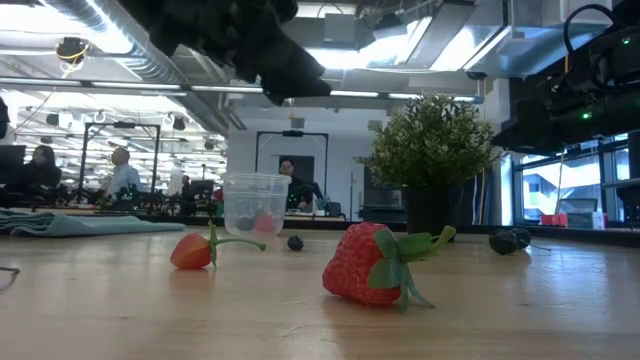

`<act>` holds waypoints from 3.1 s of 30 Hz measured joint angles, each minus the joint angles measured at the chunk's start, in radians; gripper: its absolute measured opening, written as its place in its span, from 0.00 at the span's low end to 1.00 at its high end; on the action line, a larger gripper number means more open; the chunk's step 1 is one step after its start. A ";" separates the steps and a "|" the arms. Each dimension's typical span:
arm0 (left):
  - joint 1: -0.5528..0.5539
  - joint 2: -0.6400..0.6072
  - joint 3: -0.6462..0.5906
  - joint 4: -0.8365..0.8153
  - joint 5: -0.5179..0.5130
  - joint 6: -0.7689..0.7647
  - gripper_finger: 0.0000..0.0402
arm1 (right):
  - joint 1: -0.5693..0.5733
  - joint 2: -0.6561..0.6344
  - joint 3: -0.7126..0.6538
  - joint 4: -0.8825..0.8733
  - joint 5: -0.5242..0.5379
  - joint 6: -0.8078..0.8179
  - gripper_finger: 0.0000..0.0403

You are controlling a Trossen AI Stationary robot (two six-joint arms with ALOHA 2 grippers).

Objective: Pick and placing Produce into tupperware
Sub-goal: Put the blue berry into the transparent container

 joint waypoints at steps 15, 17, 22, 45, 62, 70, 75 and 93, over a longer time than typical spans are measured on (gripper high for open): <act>-0.151 0.007 -0.331 0.423 -0.355 -0.063 0.54 | 0.000 0.000 0.000 0.000 0.000 0.028 0.59; -0.169 0.029 -0.330 0.438 -0.359 -0.063 0.55 | 0.000 0.000 0.000 0.000 0.000 0.029 0.59; -0.195 0.129 -0.330 0.530 -0.400 -0.095 0.55 | 0.000 0.000 0.000 0.000 0.000 0.030 0.59; -0.252 0.515 -0.204 0.652 -0.465 -0.202 0.55 | 0.000 0.000 0.000 0.000 0.000 0.031 0.59; -0.248 0.512 -0.237 0.651 -0.458 -0.288 0.55 | 0.000 0.000 0.000 0.000 0.000 0.027 0.59; -0.248 0.514 -0.239 0.669 -0.452 -0.293 0.55 | 0.000 0.000 0.000 0.000 0.000 0.027 0.59; -0.247 0.514 -0.239 0.670 -0.443 -0.329 0.55 | 0.000 0.000 0.000 0.000 0.000 0.027 0.59; -0.248 0.510 -0.234 0.573 -0.445 -0.321 0.52 | 0.000 0.000 0.000 0.000 0.000 0.027 0.59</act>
